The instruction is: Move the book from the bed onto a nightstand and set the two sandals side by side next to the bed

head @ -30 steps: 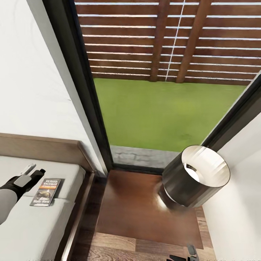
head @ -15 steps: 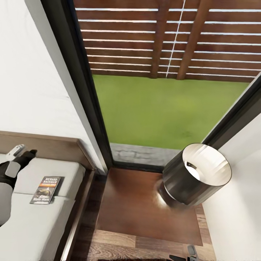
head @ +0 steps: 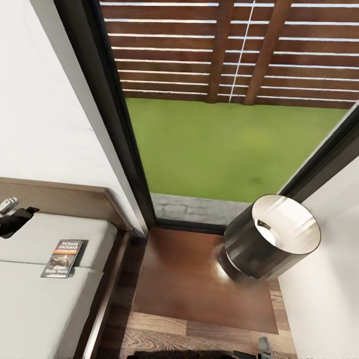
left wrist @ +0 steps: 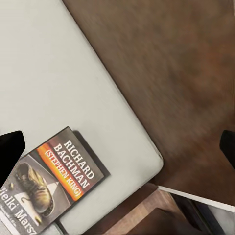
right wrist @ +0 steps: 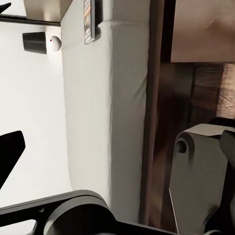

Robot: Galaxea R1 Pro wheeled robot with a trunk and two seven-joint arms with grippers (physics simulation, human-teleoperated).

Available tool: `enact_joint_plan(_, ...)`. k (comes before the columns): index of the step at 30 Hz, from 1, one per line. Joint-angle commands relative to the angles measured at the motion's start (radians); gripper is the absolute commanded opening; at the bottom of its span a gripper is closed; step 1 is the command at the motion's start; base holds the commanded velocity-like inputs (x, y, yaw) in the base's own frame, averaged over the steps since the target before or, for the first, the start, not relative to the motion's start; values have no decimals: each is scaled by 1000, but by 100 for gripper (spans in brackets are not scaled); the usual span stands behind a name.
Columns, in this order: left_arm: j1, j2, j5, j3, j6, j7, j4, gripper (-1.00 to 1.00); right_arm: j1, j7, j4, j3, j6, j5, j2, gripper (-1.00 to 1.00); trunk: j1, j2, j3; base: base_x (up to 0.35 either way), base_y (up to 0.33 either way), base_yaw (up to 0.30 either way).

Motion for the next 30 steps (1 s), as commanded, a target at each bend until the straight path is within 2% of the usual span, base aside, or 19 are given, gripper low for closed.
enact_joint_plan(1, -1, -1, -1, 4, -50, -4, 50, 100, -2, 3, 4, 2, -11, -3, 0, 100, 0, -1, -3, 0, 0, 0)
enact_joint_plan(4, -1, -3, -2, 2, -150, -2, 105, 100, -2, 3, 4, 2, -11, -3, 0, 100, 0, -1, -8, 0, 0, 0)
enact_joint_plan(8, -1, -5, -2, 2, -185, 0, 118, 100, -2, 3, 4, 1, -12, -3, -1, 100, 0, -1, -14, 0, 0, 0)
enact_joint_plan(15, -1, -18, -3, 3, -193, 1, 121, 100, -2, 4, 4, 1, -13, -4, 0, 100, 0, -1, -25, 0, 0, 0)
enact_joint_plan(30, -1, -19, -2, 3, -194, 1, 127, 100, -2, 5, 4, 2, -13, -3, -1, 100, 0, -1, -49, 0, 0, 0)
